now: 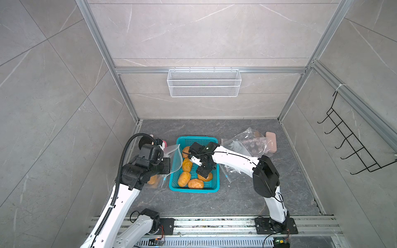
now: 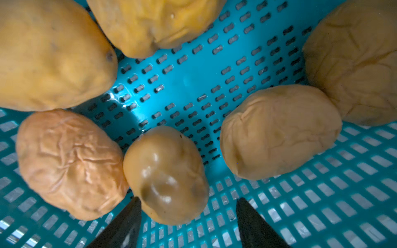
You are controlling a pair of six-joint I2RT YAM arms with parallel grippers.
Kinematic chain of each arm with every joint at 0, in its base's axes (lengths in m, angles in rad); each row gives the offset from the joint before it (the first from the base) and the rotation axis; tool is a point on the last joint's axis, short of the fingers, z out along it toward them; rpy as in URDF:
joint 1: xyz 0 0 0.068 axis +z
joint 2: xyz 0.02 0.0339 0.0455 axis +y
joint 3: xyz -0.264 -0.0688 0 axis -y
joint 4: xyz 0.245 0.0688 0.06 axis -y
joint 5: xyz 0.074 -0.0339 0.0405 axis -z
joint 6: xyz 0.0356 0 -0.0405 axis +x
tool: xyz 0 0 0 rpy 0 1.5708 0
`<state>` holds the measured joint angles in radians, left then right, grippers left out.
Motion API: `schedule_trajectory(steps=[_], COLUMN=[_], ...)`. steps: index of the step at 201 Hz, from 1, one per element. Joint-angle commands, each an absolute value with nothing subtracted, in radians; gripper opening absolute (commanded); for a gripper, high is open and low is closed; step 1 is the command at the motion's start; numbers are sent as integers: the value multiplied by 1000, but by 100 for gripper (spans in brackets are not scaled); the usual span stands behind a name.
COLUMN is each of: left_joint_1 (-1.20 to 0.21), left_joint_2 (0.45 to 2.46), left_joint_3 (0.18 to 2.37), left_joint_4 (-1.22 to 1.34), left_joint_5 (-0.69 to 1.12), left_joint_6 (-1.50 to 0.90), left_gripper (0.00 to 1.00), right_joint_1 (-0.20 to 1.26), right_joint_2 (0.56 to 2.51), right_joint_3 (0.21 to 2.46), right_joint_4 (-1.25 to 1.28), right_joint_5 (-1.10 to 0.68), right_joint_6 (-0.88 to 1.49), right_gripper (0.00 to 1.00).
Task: Put the potatoes into a zipper bag and zip it
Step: Pick up the potato from the basket.
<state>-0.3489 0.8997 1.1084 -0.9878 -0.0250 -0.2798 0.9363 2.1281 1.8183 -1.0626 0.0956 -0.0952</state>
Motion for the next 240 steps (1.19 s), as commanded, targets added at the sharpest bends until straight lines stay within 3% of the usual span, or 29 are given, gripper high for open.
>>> schedule_trajectory(steps=[1, 159, 203, 240], left_joint_1=[-351, -351, -351, -351], left_joint_2=[885, 880, 876, 876], left_joint_3=[1105, 1084, 1080, 1078], left_joint_4=[-979, -973, -971, -975], left_joint_5=[-31, -40, -38, -44], left_joint_6=[-272, -272, -275, -273], left_gripper=[0, 0, 0, 0], right_joint_1=[942, 959, 960, 960], right_joint_2=[2160, 2252, 2265, 2241], right_joint_3=[1854, 1899, 1895, 1878], right_joint_4=[-1103, -1110, -1042, -994], right_joint_5=[140, 101, 193, 228], right_joint_6=[-105, -67, -12, 15], right_gripper=[71, 66, 65, 58])
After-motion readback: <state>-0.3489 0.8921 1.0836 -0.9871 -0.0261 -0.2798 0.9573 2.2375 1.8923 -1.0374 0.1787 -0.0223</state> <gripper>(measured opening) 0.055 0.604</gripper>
